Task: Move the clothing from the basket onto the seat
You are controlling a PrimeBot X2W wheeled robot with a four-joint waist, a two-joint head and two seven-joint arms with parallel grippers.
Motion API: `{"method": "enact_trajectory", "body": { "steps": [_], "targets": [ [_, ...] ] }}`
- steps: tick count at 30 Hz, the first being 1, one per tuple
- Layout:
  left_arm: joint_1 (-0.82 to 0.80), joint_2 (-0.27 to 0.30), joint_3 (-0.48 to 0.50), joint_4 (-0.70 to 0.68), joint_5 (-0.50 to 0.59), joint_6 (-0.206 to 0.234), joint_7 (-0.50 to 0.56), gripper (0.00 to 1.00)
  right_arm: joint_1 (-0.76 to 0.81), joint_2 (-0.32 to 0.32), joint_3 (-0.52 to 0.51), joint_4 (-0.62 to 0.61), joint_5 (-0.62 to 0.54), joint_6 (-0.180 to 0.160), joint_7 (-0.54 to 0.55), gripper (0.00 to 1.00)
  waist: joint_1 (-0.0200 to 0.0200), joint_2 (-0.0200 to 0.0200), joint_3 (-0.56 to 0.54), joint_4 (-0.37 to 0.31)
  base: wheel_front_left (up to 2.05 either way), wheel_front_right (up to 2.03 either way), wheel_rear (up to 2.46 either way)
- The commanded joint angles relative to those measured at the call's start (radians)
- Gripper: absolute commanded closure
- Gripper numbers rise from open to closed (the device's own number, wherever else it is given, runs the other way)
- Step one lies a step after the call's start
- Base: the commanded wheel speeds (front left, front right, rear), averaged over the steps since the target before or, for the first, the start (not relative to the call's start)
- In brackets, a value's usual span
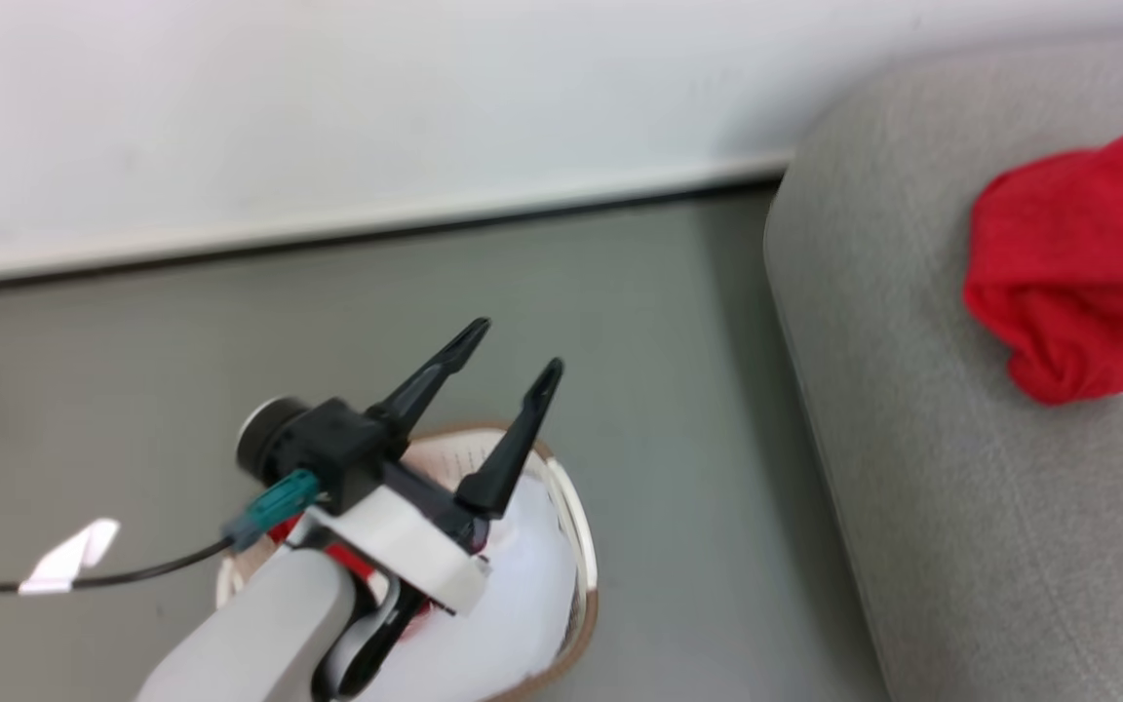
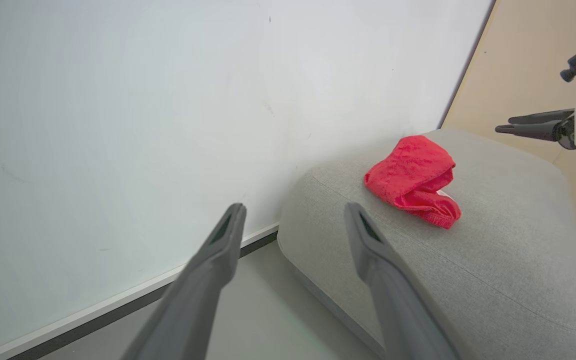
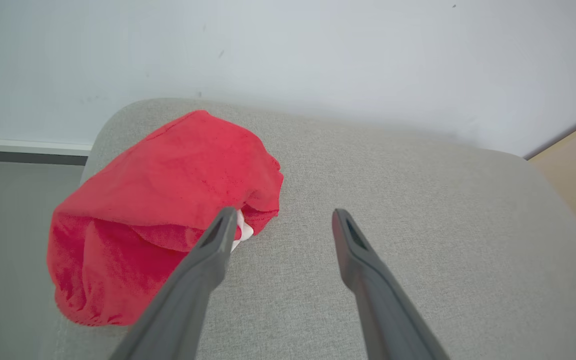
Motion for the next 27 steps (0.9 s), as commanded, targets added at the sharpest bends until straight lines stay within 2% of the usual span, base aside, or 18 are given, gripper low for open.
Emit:
{"method": "enact_trajectory", "body": {
  "steps": [1,6,14,21,27],
  "targets": [
    [0.036,0.001,0.020,0.006,-0.021,0.012,-0.006,0.00,0.027,-0.017,0.002,-0.043,0.000,-0.002,-0.023,0.00,0.0003,0.0000,-0.102,0.015,0.00,0.00,0.00],
    [0.085,0.003,0.077,0.012,-0.030,0.040,-0.008,0.00,0.058,-0.019,-0.010,-0.153,-0.004,-0.002,-0.059,0.00,0.0003,0.0000,-0.172,0.037,0.00,0.00,0.00],
    [0.189,0.024,0.229,-0.006,-0.009,0.090,-0.008,0.00,0.169,0.046,-0.058,-0.369,0.005,-0.002,-0.133,0.00,0.0003,0.0000,-0.265,0.100,0.00,0.00,0.00],
    [0.297,0.026,0.351,-0.012,0.007,0.116,-0.008,0.00,0.299,0.189,-0.145,-0.458,-0.056,-0.002,-0.241,0.00,0.0003,0.0000,-0.313,0.154,0.00,0.00,0.00],
    [0.374,-0.019,0.441,0.007,0.036,0.108,-0.008,0.00,0.454,0.372,-0.247,-0.501,-0.110,-0.002,-0.326,0.00,0.0003,0.0000,-0.324,0.196,0.00,0.00,0.00]
  ]
}}
